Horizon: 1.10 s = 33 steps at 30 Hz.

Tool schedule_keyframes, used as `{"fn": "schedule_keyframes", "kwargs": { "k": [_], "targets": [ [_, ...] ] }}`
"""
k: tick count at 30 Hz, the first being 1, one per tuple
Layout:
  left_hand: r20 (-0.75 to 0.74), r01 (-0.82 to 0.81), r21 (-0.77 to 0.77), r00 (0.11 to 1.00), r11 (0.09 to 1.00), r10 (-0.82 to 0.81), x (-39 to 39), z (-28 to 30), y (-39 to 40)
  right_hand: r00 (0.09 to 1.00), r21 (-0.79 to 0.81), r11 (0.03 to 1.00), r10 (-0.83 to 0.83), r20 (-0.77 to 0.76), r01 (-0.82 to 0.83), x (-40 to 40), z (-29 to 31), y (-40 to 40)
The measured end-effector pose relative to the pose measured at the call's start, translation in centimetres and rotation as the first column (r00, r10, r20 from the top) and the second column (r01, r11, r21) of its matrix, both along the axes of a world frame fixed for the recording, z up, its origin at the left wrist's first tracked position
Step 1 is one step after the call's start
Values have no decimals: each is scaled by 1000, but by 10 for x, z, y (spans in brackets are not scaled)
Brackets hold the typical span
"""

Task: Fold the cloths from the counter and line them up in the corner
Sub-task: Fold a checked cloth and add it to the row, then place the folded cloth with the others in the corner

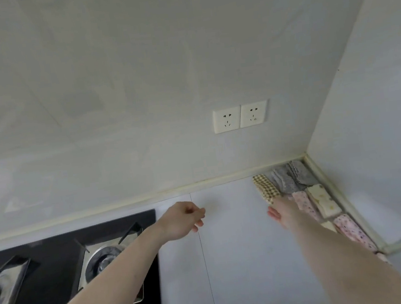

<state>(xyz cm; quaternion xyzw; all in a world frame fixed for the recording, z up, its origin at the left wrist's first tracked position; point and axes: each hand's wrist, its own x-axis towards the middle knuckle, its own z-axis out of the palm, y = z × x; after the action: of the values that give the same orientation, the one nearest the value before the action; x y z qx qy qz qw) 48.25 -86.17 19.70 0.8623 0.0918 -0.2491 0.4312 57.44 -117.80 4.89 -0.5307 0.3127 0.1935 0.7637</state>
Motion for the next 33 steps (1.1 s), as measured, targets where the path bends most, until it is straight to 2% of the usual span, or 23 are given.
{"fn": "schedule_keyframes", "kwargs": {
  "k": [1,2,3,4,5,8,11,13,15,18,20,23,26,30,33],
  "targets": [
    [2,-7,4,1000,1000,7,0,-1,3,995,122,989,70,73,-78,1,-15,2],
    [1,-12,10,1000,1000,12,0,-2,6,988,137,981,126,92,-138,4,-24,5],
    [-4,-13,15,1000,1000,13,0,-4,9,990,124,983,139,-12,-137,4,-28,10],
    [-11,-13,20,1000,1000,13,-2,-6,11,986,-56,993,95,-138,-104,1,-30,13],
    [-19,-12,24,1000,1000,13,-3,-9,13,986,-199,979,5,-169,-40,-2,-33,16],
    [-48,-11,34,999,999,13,-8,-15,17,993,-230,973,-50,-103,25,-3,-27,22],
    [-58,-10,44,998,999,13,-13,-17,21,995,-272,962,-29,-100,1,4,-31,23],
    [-47,-22,37,999,999,24,-19,-17,25,992,-333,938,62,-114,-97,0,-34,31],
    [-24,-39,26,999,999,40,-31,-18,31,964,-445,856,217,-154,-263,-19,-39,50],
    [18,-78,27,997,997,78,-60,-21,48,874,-631,629,454,-176,-454,-75,-45,95],
    [51,-96,50,994,994,93,-87,-25,66,823,-654,559,539,-182,-510,-115,-47,126],
    [95,-141,125,987,982,129,-134,-27,100,697,-651,427,681,-224,-627,-152,-46,168],
    [126,-227,158,970,961,208,-188,-21,139,569,-599,366,801,-187,-712,-173,-20,217],
    [204,-406,185,907,895,369,-266,-13,195,421,-668,322,907,14,-671,-202,33,294],
    [249,-485,241,868,840,430,-327,-10,234,275,-674,294,951,139,-678,-236,77,353]
  ]
}}
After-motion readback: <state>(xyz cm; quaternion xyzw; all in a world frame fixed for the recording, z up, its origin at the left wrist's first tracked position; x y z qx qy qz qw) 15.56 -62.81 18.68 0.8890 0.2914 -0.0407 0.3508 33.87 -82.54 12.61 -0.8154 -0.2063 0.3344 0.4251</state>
